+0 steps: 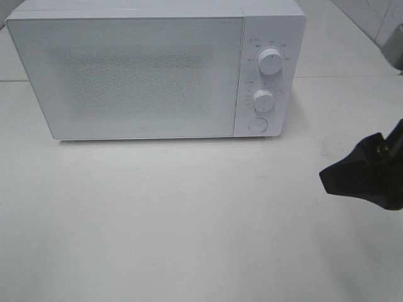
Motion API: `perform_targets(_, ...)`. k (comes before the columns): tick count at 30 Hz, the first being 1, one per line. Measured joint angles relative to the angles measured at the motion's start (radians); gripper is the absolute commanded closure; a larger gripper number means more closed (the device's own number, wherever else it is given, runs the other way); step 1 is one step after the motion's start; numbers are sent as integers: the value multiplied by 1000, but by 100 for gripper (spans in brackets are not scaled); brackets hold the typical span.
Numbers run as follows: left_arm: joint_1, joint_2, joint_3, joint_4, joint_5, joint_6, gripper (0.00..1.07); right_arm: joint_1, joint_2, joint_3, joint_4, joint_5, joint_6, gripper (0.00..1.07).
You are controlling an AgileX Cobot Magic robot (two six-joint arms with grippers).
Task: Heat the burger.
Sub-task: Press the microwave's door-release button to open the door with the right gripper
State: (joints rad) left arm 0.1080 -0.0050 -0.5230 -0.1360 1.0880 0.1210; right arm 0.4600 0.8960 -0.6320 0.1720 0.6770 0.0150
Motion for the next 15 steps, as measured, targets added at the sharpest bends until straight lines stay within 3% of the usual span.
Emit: perform_targets(15,0,0,0,0,0,0,7,0,-448,0,-72,235,-1,31)
